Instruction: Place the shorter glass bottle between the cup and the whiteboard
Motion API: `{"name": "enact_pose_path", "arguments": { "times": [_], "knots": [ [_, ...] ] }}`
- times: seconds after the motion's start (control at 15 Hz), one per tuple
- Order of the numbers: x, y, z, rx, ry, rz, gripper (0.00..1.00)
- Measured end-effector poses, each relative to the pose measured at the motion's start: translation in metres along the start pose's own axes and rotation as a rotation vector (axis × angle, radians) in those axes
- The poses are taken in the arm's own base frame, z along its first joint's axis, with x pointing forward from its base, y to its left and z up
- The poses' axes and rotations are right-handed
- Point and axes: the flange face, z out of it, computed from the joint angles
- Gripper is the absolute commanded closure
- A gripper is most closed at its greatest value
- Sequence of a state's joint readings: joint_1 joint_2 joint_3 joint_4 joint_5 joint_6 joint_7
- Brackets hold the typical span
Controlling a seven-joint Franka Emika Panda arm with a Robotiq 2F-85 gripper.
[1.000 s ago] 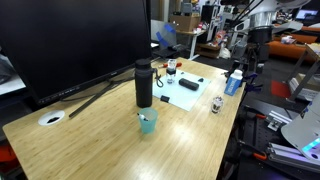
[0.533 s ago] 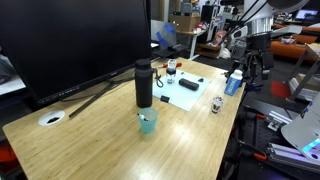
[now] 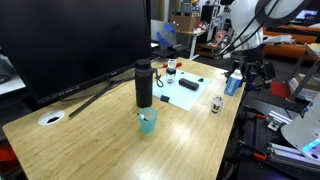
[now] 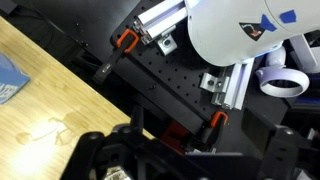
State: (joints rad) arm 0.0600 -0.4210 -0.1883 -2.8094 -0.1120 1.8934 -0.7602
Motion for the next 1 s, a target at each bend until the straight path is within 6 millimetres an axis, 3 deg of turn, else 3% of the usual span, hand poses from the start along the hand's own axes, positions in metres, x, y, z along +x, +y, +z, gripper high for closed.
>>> {"name": "enact_pose_path", "arguments": {
  "times": [0.6, 1.0],
  "knots": [
    [0.008, -0.004, -0.001, -0.018, -0.021, -0.056, 0.00],
    [0.020, -0.002, 0.031, 0.059, -0.114, -0.272, 0.00]
  ]
}}
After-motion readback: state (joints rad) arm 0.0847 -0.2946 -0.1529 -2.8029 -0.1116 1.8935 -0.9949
